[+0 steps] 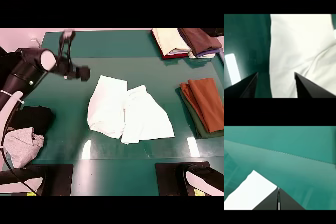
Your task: Fold the shirts.
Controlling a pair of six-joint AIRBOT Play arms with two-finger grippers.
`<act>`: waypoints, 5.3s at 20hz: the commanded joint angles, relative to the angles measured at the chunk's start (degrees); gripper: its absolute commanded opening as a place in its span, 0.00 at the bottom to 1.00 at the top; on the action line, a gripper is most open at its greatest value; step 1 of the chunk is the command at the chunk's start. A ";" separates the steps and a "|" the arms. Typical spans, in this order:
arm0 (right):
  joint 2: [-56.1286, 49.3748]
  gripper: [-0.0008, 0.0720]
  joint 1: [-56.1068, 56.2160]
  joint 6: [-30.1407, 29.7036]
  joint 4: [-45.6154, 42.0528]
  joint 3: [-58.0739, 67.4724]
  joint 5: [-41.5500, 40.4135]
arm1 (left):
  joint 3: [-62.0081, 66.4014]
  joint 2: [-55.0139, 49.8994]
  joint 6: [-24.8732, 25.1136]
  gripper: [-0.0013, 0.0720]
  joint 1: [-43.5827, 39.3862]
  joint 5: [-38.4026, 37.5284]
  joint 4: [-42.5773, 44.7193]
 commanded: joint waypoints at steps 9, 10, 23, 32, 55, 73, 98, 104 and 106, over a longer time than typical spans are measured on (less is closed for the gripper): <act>-0.02 0.04 0.00 0.02 0.50 0.07 0.76 | -21.51 -3.39 1.25 0.75 1.97 10.21 -15.82; -0.02 0.04 0.00 0.02 0.48 0.07 1.29 | -21.49 -4.11 2.58 0.75 1.01 10.73 -17.92; 7.63 0.04 -13.20 -0.04 0.26 -25.99 13.44 | -7.56 1.36 9.68 0.05 5.81 7.80 -18.49; 5.62 0.72 -26.38 -13.25 11.37 -70.97 3.89 | -6.03 3.26 11.15 0.05 6.62 6.51 -17.49; 20.87 0.04 -27.54 -15.21 13.49 -12.31 4.63 | 31.89 34.42 11.58 0.05 6.62 1.33 -1.99; -9.44 0.04 -12.94 -0.85 -3.13 -14.27 15.63 | 18.25 0.46 7.87 0.05 6.64 -7.41 8.09; -0.57 0.60 -8.17 -6.71 12.46 -36.15 7.32 | -43.65 18.60 10.56 0.60 20.55 -6.69 -18.91; 0.39 0.60 -8.17 -6.71 12.48 -36.11 6.34 | -47.95 18.43 13.70 0.60 20.55 0.15 -27.41; 0.39 0.60 -8.20 -6.71 12.55 -36.11 5.84 | -48.17 18.43 13.55 0.60 19.80 1.25 -28.96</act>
